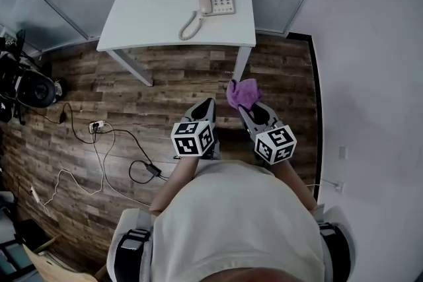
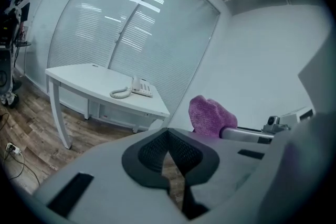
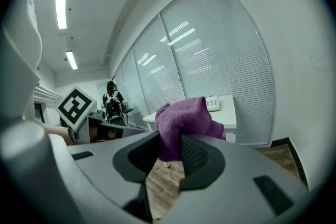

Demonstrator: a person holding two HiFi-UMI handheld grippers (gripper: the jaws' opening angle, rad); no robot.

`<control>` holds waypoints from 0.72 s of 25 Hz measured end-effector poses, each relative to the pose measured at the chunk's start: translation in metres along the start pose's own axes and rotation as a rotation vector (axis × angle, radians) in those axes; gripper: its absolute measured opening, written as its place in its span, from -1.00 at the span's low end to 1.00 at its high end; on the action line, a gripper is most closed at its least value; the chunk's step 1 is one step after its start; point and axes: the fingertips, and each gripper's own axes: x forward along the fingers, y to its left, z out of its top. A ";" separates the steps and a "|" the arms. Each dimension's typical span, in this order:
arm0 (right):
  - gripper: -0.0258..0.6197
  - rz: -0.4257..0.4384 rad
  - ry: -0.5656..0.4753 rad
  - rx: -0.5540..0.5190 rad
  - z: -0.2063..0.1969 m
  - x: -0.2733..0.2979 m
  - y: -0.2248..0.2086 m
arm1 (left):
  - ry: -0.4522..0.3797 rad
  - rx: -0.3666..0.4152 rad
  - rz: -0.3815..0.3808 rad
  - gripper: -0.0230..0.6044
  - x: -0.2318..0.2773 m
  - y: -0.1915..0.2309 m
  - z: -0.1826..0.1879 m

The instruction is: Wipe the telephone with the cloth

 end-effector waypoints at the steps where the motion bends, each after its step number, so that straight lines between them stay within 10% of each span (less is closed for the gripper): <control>1: -0.57 -0.001 0.000 -0.001 0.004 0.007 -0.003 | 0.001 0.000 -0.001 -0.86 0.006 0.005 0.005; 18: -0.57 -0.050 0.000 -0.007 0.076 0.145 -0.045 | 0.024 0.015 -0.059 -0.86 0.098 0.088 0.109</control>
